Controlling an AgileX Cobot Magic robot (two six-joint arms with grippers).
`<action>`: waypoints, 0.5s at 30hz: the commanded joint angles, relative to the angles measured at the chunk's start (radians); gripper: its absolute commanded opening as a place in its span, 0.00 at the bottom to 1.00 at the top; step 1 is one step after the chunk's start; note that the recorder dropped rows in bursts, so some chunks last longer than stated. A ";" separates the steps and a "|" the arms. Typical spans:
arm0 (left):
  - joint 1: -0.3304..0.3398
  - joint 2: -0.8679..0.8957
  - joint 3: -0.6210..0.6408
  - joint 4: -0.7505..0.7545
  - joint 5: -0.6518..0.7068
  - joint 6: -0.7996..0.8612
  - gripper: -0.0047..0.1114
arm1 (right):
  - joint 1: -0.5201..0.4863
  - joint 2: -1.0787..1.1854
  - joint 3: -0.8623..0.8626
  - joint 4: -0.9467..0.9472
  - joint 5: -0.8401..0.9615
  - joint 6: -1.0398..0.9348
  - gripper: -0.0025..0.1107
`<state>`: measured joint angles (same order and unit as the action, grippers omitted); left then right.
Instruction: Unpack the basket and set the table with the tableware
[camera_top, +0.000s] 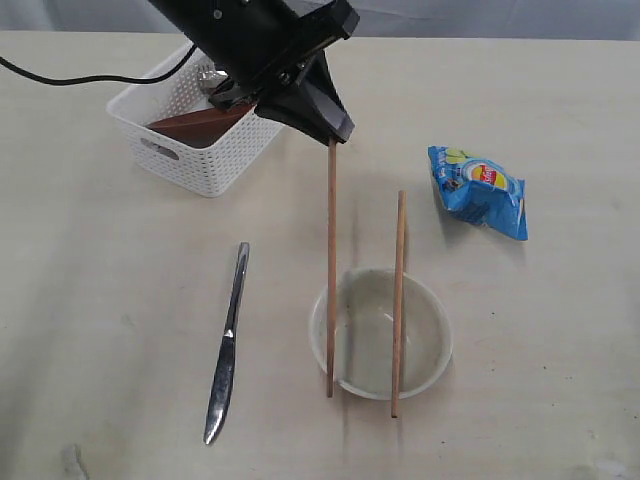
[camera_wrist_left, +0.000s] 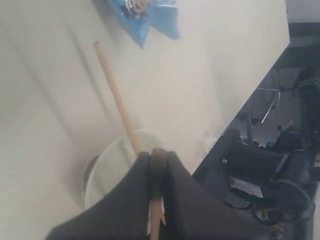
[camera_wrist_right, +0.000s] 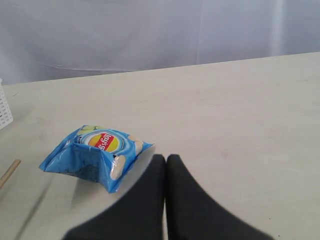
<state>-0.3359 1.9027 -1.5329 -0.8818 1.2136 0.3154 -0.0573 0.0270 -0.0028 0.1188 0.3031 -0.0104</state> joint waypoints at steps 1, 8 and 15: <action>-0.008 -0.005 -0.010 0.050 0.007 -0.006 0.04 | 0.004 -0.003 0.003 -0.003 -0.006 -0.004 0.03; -0.037 -0.002 -0.010 0.037 0.007 -0.004 0.04 | 0.004 -0.003 0.003 -0.003 -0.006 -0.002 0.03; -0.068 0.008 -0.010 0.023 0.007 0.001 0.04 | 0.004 -0.003 0.003 -0.003 -0.006 -0.002 0.03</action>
<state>-0.3991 1.9071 -1.5329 -0.8422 1.2178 0.3154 -0.0573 0.0270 -0.0028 0.1188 0.3031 -0.0104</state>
